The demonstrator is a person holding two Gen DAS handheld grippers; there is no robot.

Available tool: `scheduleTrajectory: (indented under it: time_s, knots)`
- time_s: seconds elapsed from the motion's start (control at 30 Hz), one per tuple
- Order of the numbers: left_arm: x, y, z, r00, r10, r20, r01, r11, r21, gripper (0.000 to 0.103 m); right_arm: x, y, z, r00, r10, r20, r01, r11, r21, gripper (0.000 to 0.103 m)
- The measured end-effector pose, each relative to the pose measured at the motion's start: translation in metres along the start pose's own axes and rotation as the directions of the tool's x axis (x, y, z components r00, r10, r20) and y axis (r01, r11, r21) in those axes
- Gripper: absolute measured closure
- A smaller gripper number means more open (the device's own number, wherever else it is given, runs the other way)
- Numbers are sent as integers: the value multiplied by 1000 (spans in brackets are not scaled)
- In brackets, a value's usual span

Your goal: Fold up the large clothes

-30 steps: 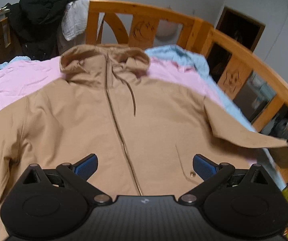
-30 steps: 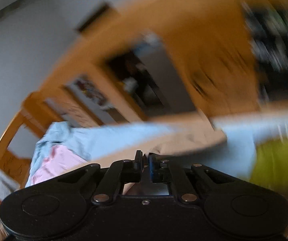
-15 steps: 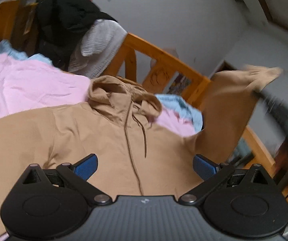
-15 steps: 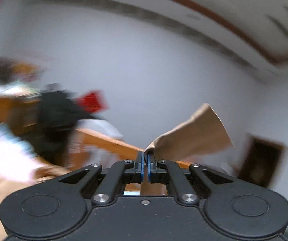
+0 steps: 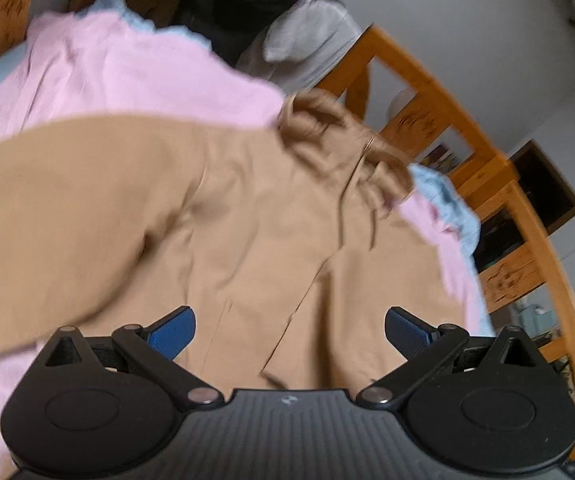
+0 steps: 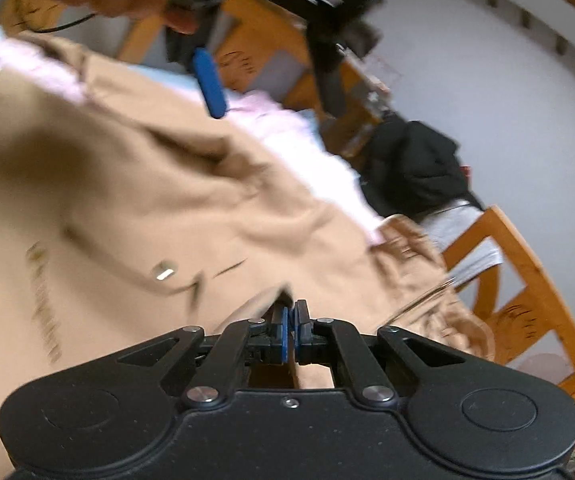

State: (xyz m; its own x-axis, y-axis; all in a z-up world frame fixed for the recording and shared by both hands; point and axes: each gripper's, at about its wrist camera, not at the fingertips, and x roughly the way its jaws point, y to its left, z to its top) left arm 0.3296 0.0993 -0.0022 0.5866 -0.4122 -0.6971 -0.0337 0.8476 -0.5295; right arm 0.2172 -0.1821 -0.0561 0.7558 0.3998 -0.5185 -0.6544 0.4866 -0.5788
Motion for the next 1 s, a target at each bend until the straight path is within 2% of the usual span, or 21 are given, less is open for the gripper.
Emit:
scheduleTrajectory:
  time_s: [0.07, 0.13, 0.23, 0.33, 0.37, 0.43, 0.57, 0.63, 0.77, 0.83, 1.0]
  knots:
    - [10, 4, -11, 999, 30, -29, -30, 1000, -6, 1, -6, -2, -4, 1000, 27, 0, -27, 1000, 14, 101]
    - [20, 7, -22, 998, 23, -58, -24, 999, -31, 1, -16, -13, -12, 999, 39, 1, -39, 997, 62, 101]
    - [32, 8, -34, 996, -28, -84, 23, 997, -67, 1, -25, -44, -15, 999, 47, -9, -43, 967, 250, 101]
    - [51, 1, -39, 994, -26, -102, 19, 997, -72, 2, -26, -66, -23, 998, 59, -14, -50, 934, 354, 101]
    - [57, -3, -40, 994, -7, -105, 1, 998, -55, 2, -26, -68, -24, 998, 63, -17, -53, 930, 364, 100]
    - [70, -15, -41, 992, 57, -113, -53, 998, 39, 8, -29, -69, -28, 997, 76, -19, -63, 922, 382, 100]
    - [87, -35, -48, 986, 124, -108, -105, 981, 166, 11, -28, -67, -37, 995, 98, -30, -78, 913, 400, 98]
    - [89, -44, -51, 985, 136, -108, -112, 972, 205, 22, -27, -67, -41, 994, 105, -34, -81, 907, 413, 97]
    - [92, -58, -54, 979, 181, -99, -149, 953, 266, 33, -24, -68, -49, 992, 117, -49, -84, 892, 444, 94]
    - [96, -60, -56, 976, 186, -114, -147, 947, 286, 51, -22, -67, -51, 991, 124, -52, -88, 889, 449, 94]
    - [105, -68, -54, 963, 238, -126, -190, 932, 308, 52, -17, -65, -58, 989, 133, -71, -87, 885, 458, 93]
